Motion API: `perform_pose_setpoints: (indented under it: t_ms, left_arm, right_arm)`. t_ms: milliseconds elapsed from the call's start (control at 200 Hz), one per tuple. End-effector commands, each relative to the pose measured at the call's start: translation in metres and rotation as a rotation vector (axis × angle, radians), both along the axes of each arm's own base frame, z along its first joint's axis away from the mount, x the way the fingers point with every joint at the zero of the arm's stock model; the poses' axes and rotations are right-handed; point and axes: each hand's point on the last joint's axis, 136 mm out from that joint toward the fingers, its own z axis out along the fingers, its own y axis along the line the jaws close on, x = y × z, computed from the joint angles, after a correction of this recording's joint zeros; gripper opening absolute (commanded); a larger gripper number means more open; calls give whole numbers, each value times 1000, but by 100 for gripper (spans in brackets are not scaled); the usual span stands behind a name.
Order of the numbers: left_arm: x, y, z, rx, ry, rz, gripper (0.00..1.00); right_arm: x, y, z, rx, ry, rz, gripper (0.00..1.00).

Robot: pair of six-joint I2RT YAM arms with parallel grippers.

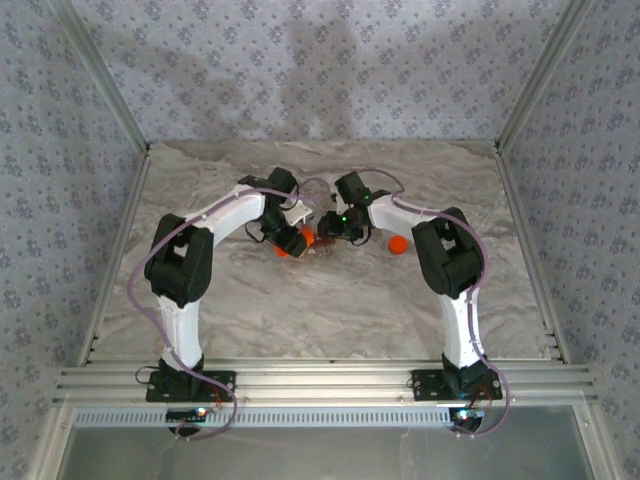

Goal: Sort the pills into containers

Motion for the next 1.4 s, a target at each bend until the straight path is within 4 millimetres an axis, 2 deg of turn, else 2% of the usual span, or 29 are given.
perform_pose_setpoints:
  t_ms: [0, 340, 1394]
  left_arm:
    - [-4, 4, -2, 52, 14, -29, 0]
    - [-5, 6, -1, 80, 7, -50, 0]
    - [-2, 6, 23, 74, -27, -76, 0]
  right_arm:
    - [-9, 1, -19, -36, 51, 4, 49]
    - [-9, 0, -20, -38, 51, 3, 49]
    - [-10, -1, -22, -44, 58, 5, 49]
